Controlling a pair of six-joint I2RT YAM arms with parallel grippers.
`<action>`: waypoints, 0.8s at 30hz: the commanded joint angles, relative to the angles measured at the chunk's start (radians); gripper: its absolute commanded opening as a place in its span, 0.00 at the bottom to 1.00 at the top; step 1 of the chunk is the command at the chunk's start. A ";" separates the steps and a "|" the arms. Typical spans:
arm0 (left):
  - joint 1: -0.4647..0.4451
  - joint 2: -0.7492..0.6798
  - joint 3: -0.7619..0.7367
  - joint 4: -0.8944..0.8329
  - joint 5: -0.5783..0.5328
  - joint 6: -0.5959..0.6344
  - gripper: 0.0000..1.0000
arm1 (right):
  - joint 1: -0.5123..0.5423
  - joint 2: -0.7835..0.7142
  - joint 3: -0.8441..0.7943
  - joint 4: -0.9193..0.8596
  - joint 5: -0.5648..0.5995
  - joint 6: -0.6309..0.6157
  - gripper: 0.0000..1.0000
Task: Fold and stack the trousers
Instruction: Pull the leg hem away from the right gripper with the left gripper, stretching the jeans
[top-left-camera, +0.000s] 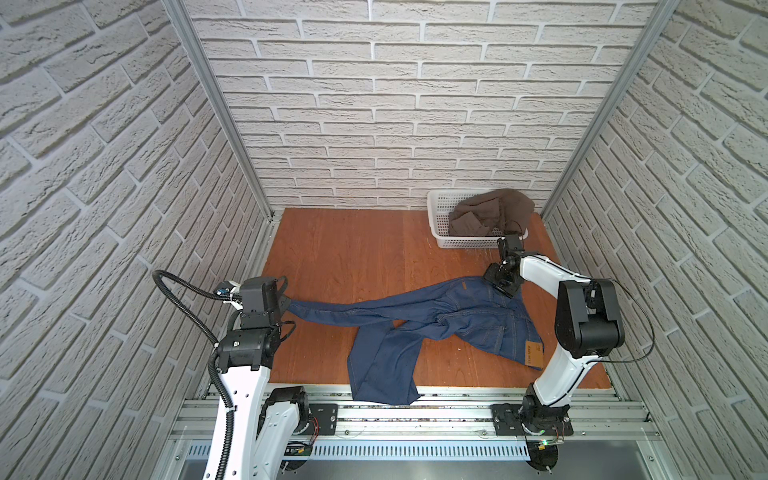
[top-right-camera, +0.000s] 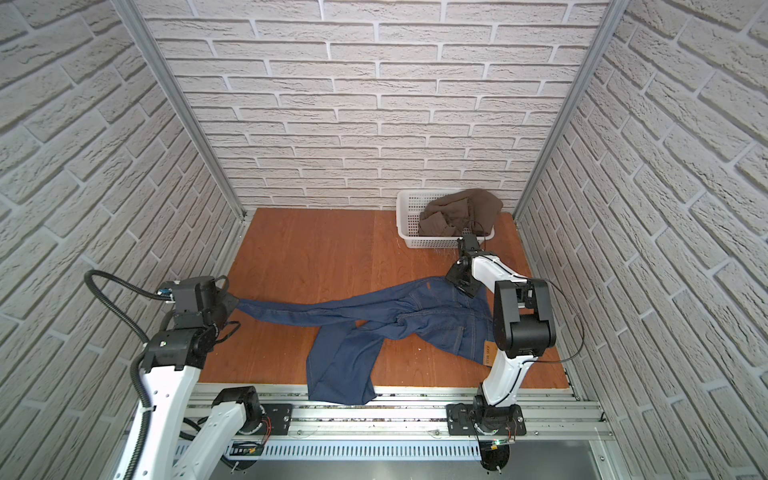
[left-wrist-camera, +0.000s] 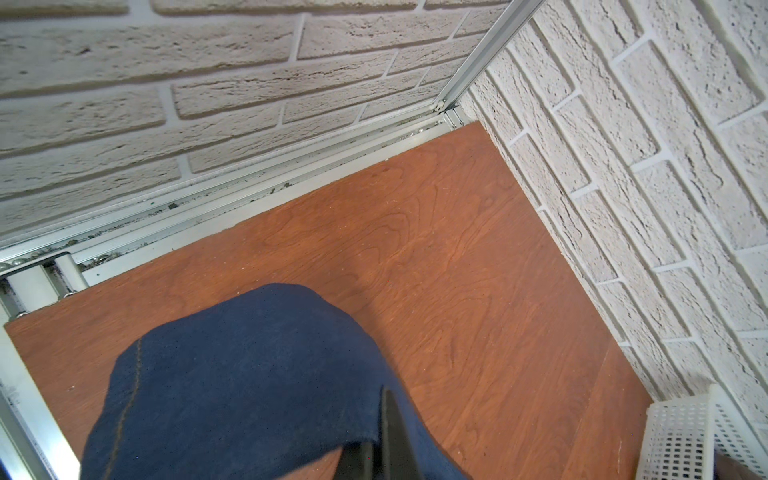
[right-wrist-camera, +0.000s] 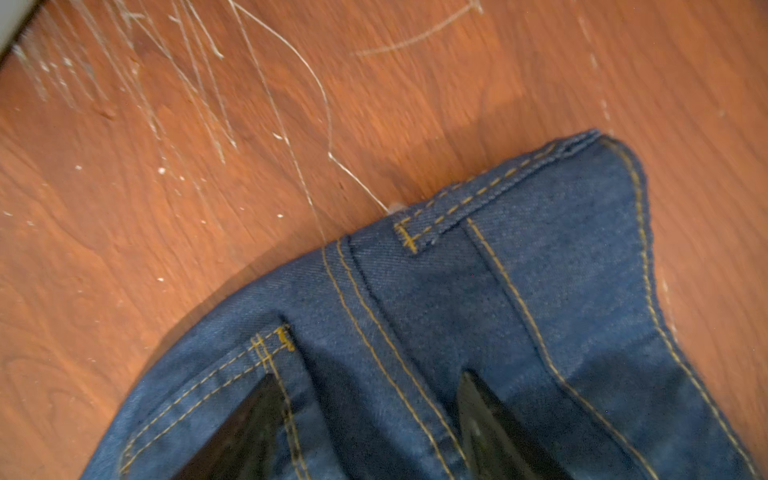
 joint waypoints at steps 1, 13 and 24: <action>0.019 -0.018 0.008 -0.005 -0.016 0.032 0.00 | 0.007 0.003 -0.011 -0.023 0.023 -0.006 0.53; 0.065 -0.017 0.047 -0.028 -0.009 0.069 0.00 | 0.004 -0.148 0.130 -0.106 0.051 -0.047 0.05; 0.097 -0.007 0.073 -0.028 0.005 0.093 0.00 | -0.029 -0.348 0.183 -0.189 0.094 -0.099 0.06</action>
